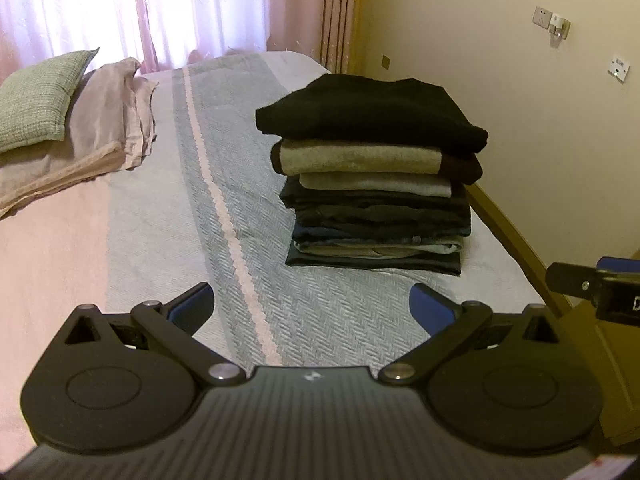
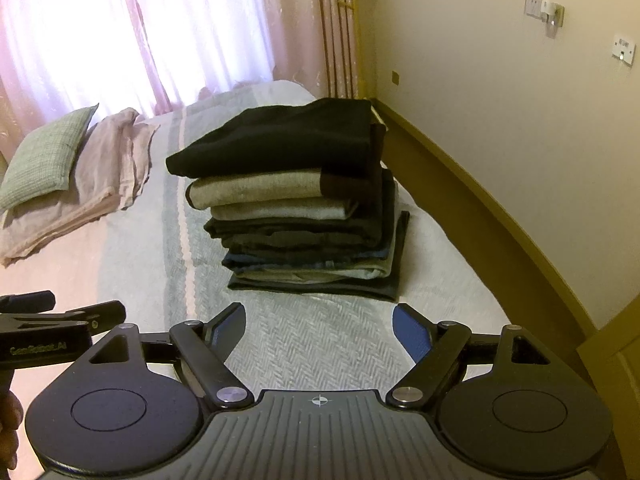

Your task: Fold large clothes

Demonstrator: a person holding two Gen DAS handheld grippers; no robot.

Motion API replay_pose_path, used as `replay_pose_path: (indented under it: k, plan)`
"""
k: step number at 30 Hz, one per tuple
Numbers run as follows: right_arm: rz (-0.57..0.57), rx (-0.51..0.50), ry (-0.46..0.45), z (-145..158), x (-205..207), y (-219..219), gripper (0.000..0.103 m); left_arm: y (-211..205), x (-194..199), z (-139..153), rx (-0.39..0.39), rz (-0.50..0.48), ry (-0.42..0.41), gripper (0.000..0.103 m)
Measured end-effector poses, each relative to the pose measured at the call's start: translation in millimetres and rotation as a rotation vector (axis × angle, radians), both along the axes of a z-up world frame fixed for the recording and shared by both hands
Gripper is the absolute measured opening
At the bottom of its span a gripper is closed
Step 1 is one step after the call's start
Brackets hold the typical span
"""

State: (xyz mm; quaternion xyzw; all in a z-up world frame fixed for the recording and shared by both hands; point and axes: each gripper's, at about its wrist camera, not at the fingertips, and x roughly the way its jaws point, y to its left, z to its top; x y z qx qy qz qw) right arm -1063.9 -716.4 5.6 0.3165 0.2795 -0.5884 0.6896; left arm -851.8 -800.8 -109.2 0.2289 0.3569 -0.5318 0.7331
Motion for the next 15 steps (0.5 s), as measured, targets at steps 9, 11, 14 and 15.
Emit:
replay_pose_path:
  k: [9, 11, 14, 15]
  plan:
    - [-0.004, 0.013, 0.01, -4.3, -2.7, -2.1, 0.078, -9.6, -7.4, -6.2, 0.014, -0.012, -0.002, 0.102]
    - [-0.004, 0.012, 0.011, -4.2, -2.8, -1.6, 0.078, -10.6, -7.7, -6.9, 0.015, -0.012, 0.0, 0.102]
    - [-0.005, 0.012, 0.012, -4.3, -2.9, -1.7, 0.078, -11.2, -7.6, -7.0, 0.015, -0.013, -0.003, 0.102]
    - [-0.004, 0.012, 0.013, -4.4, -3.0, -2.4, 0.078, -11.2, -7.6, -7.2, 0.015, -0.013, -0.006, 0.102]
